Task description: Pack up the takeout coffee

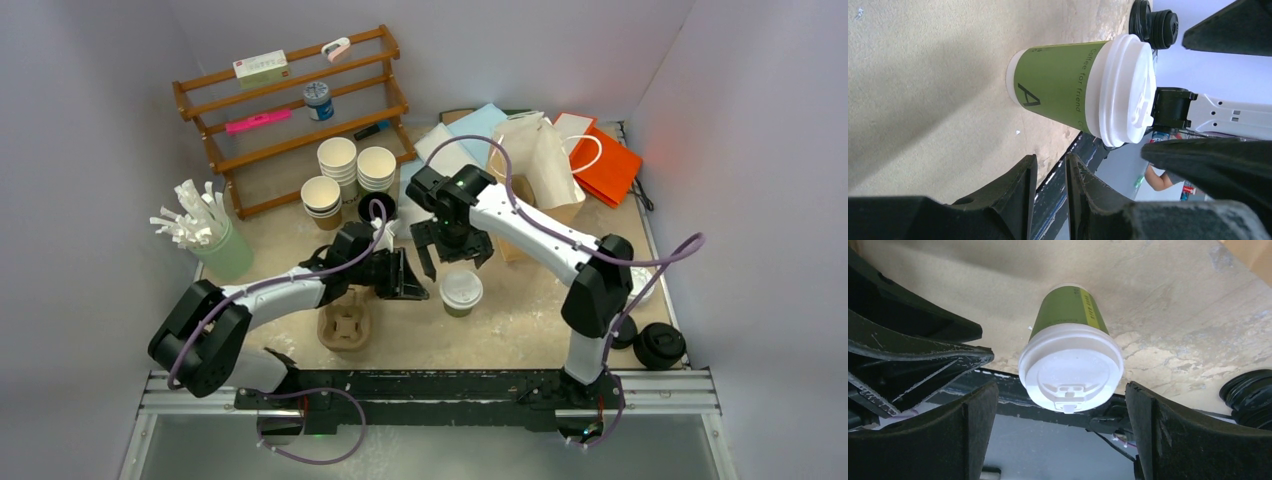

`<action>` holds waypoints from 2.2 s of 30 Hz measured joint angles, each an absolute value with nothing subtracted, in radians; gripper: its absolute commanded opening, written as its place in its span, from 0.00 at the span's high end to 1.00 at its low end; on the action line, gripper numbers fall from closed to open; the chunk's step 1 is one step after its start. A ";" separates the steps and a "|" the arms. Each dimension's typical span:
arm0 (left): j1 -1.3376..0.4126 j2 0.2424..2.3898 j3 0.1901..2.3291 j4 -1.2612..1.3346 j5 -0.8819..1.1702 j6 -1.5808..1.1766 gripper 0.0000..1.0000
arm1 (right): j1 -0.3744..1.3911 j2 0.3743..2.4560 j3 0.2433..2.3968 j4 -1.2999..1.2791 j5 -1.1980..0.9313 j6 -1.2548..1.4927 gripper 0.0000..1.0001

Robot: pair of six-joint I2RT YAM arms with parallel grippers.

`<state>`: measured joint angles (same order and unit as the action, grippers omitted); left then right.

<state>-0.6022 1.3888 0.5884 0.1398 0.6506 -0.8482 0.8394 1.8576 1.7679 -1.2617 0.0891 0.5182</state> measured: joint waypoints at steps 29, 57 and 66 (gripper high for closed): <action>-0.550 1.282 0.625 0.192 0.611 -0.827 0.60 | 0.886 1.517 1.568 -1.186 0.455 1.194 0.01; -0.565 1.444 0.631 0.404 0.667 -0.905 0.71 | 0.925 1.465 1.291 -1.079 0.318 1.598 0.03; -0.591 1.503 0.631 0.447 0.685 -0.944 0.72 | 0.866 1.471 1.287 -1.027 0.270 1.589 0.04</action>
